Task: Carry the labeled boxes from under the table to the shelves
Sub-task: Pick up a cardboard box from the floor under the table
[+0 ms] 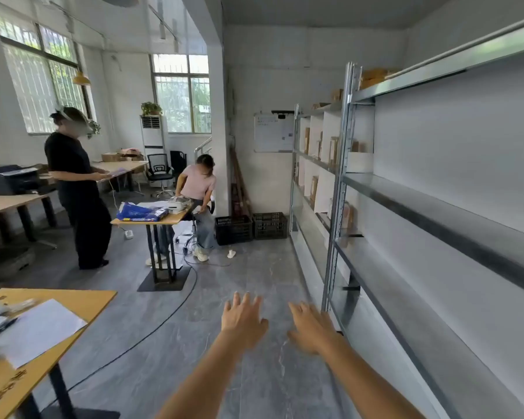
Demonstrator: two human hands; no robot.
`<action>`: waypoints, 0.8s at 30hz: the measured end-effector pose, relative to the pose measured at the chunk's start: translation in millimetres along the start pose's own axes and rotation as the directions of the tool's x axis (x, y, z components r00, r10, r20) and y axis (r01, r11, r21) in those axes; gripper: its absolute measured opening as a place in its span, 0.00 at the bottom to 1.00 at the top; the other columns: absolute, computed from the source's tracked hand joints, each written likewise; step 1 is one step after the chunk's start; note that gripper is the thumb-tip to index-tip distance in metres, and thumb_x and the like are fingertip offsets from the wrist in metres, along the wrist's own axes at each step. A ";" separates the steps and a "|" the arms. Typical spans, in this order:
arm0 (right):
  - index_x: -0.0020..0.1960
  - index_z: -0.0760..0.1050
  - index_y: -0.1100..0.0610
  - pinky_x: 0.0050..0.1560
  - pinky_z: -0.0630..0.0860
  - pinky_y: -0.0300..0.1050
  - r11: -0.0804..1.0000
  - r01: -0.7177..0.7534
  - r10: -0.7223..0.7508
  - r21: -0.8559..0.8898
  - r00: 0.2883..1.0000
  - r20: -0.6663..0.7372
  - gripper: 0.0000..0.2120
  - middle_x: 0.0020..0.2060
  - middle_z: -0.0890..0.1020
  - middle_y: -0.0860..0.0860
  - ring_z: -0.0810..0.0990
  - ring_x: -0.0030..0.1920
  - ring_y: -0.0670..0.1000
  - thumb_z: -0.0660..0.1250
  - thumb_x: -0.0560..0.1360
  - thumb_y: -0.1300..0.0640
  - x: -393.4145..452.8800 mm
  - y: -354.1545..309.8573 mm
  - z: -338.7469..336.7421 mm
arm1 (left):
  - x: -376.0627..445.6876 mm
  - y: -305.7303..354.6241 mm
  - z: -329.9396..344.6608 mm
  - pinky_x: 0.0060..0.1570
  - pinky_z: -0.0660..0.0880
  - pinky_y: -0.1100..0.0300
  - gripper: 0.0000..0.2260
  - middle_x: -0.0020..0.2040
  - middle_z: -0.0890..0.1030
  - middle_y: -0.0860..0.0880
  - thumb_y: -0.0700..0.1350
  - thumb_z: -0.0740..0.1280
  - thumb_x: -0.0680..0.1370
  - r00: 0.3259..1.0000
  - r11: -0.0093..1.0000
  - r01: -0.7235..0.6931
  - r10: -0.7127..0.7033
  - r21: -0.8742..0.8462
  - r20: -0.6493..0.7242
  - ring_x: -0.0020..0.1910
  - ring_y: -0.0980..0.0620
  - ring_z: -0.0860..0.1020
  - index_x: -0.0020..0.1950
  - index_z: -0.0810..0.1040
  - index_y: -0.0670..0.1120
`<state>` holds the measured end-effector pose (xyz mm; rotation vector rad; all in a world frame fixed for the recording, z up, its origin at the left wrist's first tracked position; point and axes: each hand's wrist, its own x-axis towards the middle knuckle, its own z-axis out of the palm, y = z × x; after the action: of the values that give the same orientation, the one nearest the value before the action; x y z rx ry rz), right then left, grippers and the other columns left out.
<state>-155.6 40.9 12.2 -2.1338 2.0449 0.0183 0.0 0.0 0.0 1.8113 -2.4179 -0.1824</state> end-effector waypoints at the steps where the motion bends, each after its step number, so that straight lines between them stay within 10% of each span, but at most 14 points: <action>1: 0.78 0.48 0.55 0.74 0.55 0.58 1.000 -0.001 0.001 0.013 1.000 -0.009 0.31 0.76 0.56 0.57 0.56 0.75 0.59 0.56 0.80 0.49 19.1 -2.1 -3.4 | 19.8 -8.4 -1.4 0.75 0.54 0.46 0.27 0.77 0.58 0.45 0.54 0.56 0.78 1.000 1.000 -0.007 0.007 -0.011 -0.019 0.77 0.41 0.51 0.76 0.55 0.51; 24: 0.78 0.48 0.55 0.73 0.58 0.56 0.997 0.077 -0.077 0.001 0.997 0.004 0.33 0.77 0.54 0.57 0.55 0.76 0.60 0.57 0.79 0.48 327.4 -4.5 -40.8 | 291.7 -87.8 -7.2 0.74 0.55 0.46 0.28 0.76 0.61 0.46 0.54 0.58 0.77 0.997 0.997 0.073 -0.073 -0.009 -0.008 0.77 0.41 0.54 0.75 0.57 0.49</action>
<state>-139.4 -288.7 8.1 -2.2089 1.9580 0.0117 2.7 -304.7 -1.6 1.8939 -2.3436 -0.1916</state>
